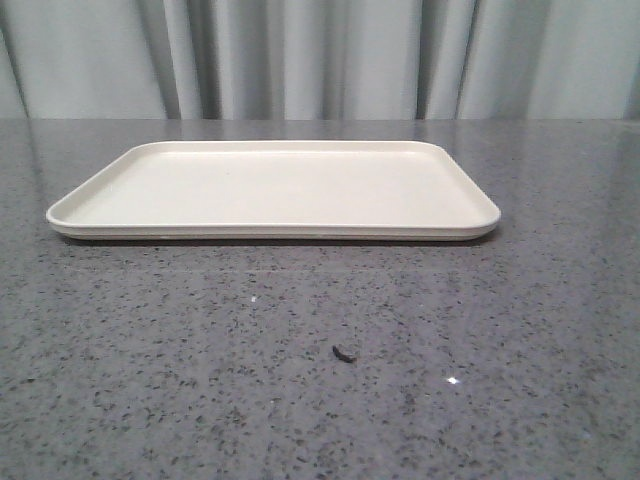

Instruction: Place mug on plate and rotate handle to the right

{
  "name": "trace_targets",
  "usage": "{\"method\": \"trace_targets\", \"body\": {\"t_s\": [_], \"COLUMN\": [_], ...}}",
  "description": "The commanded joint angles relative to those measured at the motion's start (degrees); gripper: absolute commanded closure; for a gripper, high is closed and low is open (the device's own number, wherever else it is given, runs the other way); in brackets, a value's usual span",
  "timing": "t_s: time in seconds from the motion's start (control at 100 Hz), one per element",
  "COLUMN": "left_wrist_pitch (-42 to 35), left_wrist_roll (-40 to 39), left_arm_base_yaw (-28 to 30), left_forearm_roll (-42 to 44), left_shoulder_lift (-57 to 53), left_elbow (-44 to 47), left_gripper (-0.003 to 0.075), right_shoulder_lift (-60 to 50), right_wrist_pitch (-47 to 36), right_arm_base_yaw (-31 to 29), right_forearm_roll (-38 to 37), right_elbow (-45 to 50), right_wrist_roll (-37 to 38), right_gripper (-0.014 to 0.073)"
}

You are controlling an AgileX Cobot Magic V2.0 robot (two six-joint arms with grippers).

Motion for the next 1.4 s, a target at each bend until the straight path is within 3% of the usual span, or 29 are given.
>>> {"method": "trace_targets", "body": {"t_s": [0.0, 1.39], "left_wrist_pitch": [-4.7, -7.0], "left_wrist_roll": [-0.2, -0.2], "left_arm_base_yaw": [-0.1, -0.1], "left_forearm_roll": [-0.2, 0.7], "left_shoulder_lift": [-1.8, -1.8], "left_elbow": [0.2, 0.2], "left_gripper": [0.0739, 0.0739], "right_shoulder_lift": [-1.2, -1.2], "right_wrist_pitch": [-4.7, -4.9], "right_arm_base_yaw": [0.0, 0.0], "right_forearm_roll": [-0.7, -0.8], "right_elbow": [-0.1, -0.1], "right_wrist_roll": [-0.2, -0.3], "right_gripper": [0.0654, 0.0654]}}
